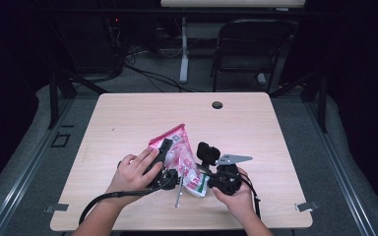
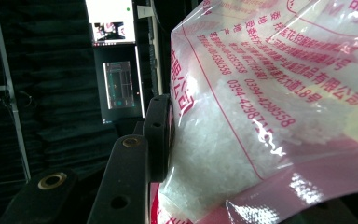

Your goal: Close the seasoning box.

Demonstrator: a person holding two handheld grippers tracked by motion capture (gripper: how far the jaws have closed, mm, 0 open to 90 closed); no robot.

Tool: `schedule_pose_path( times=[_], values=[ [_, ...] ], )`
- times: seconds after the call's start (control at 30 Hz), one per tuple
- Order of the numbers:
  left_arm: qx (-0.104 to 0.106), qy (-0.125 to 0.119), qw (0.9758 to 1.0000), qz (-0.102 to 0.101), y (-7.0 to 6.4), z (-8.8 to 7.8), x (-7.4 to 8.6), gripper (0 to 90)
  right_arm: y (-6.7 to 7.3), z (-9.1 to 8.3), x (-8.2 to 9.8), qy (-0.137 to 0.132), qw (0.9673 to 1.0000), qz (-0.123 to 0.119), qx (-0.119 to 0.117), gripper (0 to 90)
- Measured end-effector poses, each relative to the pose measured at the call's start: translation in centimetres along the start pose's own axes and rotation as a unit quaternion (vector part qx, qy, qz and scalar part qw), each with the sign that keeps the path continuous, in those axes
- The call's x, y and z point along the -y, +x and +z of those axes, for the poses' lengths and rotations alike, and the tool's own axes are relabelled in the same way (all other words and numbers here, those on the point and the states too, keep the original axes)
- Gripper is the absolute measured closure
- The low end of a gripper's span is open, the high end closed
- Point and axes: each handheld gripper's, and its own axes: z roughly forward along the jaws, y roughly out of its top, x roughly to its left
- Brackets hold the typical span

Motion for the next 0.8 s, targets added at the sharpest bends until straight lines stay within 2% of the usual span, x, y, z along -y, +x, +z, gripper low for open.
schedule_pose_path(
  times=[0.4,0.47,0.5,0.67,0.77,0.8],
  values=[
    [0.001,0.0,0.9999,0.01,-0.14,0.21,0.03,68.0,-0.11,0.07,0.04,0.005,1.0,-0.002,0.006,89.9],
    [0.011,0.003,0.9999,0.009,-0.2,0.31,0.07,68.1,-0.12,0.13,0.08,0.004,1.0,0.0,0.008,89.8],
    [0.01,0.003,0.9999,0.013,-0.14,0.34,0.06,68.1,-0.13,0.16,0.09,0.003,1.0,0.0,0.008,89.9],
    [0.025,0.01,0.9996,0.009,-0.24,0.5,0.13,68.8,-0.14,0.15,0.08,0.005,0.9999,-0.002,0.014,89.8],
    [0.024,0.009,0.9996,0.011,-0.15,0.55,0.22,69.6,-0.08,0.1,0.08,0.002,0.9998,-0.008,0.016,89.5],
    [0.029,0.012,0.9995,0.005,-0.21,0.57,0.28,69.7,-0.05,0.06,0.06,0.002,0.9998,-0.01,0.015,89.4]
  ],
)
